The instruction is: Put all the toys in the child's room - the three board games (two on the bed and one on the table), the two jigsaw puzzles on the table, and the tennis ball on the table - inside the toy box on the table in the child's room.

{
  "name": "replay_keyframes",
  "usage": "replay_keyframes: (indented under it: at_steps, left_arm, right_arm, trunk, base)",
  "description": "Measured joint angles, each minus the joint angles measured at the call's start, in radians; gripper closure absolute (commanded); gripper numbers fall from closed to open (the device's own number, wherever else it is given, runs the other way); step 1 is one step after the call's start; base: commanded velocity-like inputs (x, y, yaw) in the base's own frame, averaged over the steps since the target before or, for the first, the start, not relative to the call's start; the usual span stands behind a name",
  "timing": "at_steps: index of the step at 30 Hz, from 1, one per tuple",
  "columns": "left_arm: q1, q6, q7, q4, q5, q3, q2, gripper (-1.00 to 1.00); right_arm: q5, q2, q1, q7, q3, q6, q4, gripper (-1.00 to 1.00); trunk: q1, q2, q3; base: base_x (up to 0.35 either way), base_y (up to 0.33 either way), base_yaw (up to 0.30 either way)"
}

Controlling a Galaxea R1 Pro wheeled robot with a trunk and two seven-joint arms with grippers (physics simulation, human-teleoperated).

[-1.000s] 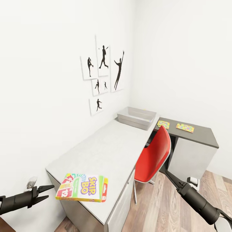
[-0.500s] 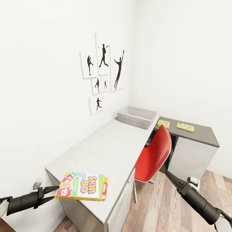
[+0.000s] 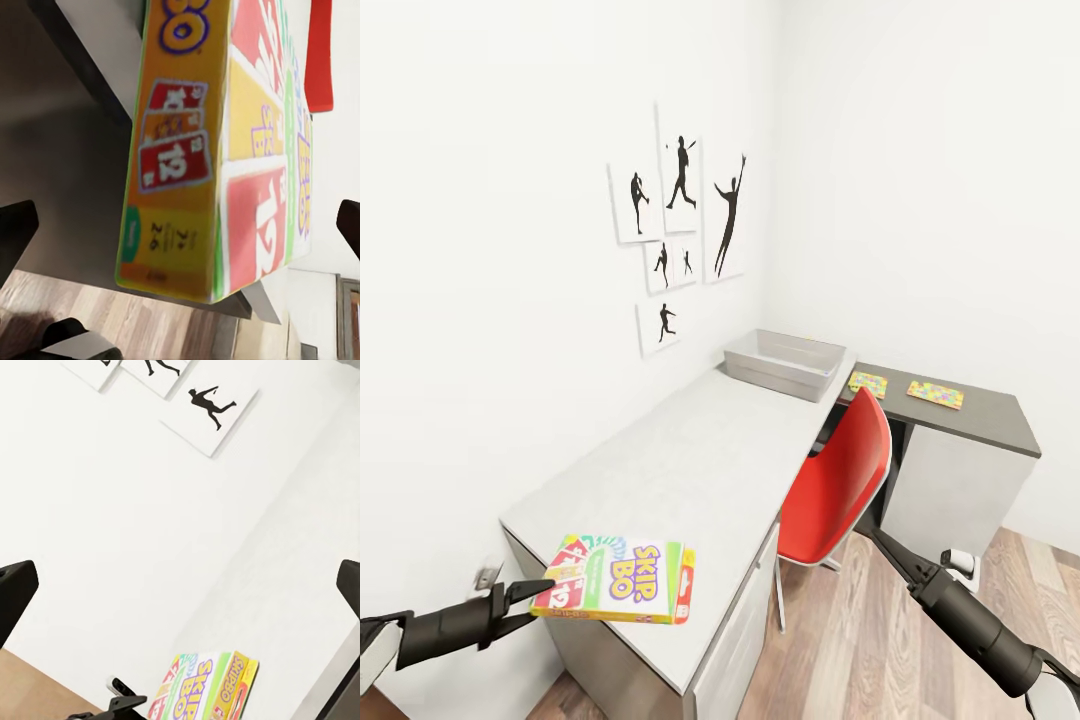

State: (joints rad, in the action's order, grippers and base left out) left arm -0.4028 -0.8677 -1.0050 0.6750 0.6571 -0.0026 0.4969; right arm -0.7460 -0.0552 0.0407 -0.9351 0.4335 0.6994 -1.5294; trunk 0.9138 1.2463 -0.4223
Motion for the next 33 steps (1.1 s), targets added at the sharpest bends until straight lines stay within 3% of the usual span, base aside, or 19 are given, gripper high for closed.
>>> replay_keyframes:
  at_steps: [7,33]
  left_arm:
    - [0.0,0.0,0.0,0.0,-0.023,0.0,-0.004,-1.0]
    - [0.0,0.009,-0.002,0.0,-0.032,0.0,-0.008,-1.0]
  right_arm:
    - [0.0,0.0,0.0,0.0,0.0,0.0,0.0,-1.0]
    - [0.0,0.001,0.0,0.0,0.0,0.0,0.0,-1.0]
  trunk:
    - [0.0,0.0,0.0]
    - [0.0,0.0,0.0]
  base:
    - [0.0,0.0,0.0]
    - [0.0,0.0,0.0]
